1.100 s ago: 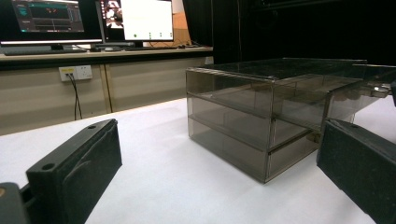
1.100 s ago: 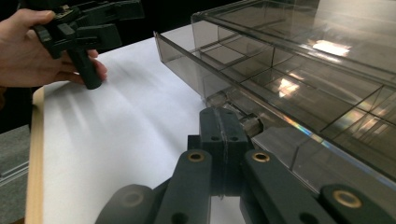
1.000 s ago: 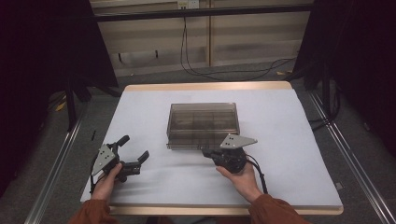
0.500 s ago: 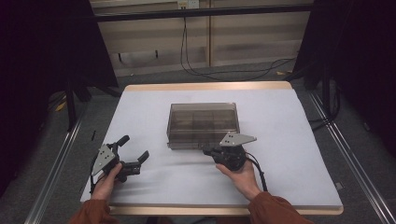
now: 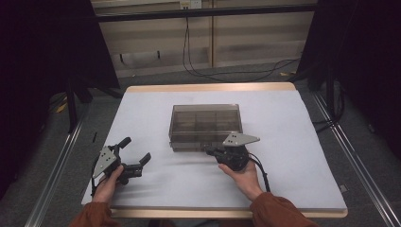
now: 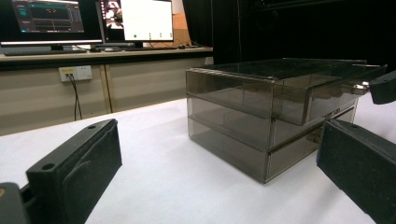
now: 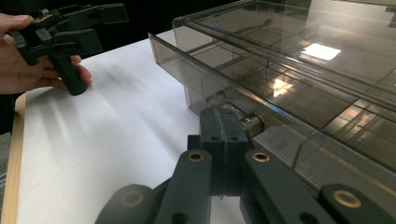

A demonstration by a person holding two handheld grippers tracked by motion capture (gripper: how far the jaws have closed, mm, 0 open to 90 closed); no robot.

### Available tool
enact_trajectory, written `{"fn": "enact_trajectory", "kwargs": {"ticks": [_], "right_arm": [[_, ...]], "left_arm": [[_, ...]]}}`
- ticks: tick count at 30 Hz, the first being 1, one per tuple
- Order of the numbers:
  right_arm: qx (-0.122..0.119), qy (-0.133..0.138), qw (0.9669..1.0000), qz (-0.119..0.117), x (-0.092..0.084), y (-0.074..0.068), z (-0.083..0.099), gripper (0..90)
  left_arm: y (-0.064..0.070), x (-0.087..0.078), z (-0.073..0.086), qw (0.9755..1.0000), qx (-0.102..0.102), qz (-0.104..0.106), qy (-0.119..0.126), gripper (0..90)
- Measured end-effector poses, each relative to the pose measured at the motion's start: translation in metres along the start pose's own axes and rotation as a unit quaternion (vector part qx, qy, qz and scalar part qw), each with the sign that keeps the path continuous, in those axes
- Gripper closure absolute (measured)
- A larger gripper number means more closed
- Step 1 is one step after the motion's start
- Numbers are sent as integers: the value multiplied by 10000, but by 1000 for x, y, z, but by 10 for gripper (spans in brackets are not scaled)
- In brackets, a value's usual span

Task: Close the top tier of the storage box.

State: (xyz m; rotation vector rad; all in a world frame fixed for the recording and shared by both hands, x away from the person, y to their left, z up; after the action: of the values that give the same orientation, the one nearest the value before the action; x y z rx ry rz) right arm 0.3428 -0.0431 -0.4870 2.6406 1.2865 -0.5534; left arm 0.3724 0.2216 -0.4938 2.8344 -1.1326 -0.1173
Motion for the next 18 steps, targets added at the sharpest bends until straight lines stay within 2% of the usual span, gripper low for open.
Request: {"fn": "enact_trajectory", "kwargs": {"ticks": [18], "right_arm": [[39, -24, 10000, 30, 3, 8, 3, 900]], "left_arm": [[-1, 0, 0, 10000, 5, -21, -1, 0]]}}
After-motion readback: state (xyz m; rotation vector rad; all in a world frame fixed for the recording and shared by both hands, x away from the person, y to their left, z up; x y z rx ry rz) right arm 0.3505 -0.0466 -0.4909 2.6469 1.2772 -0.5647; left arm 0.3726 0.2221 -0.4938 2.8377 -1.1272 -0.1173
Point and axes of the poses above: each handheld gripper's, and its own axes: x roughly forward along the jaws, z roughly out of its underside, y roughly to its right, the point moved 9 cm from there along x, roughly forward along the jaws, and after that the axes turned 7 degrees about -x, right-handed, at the moved point
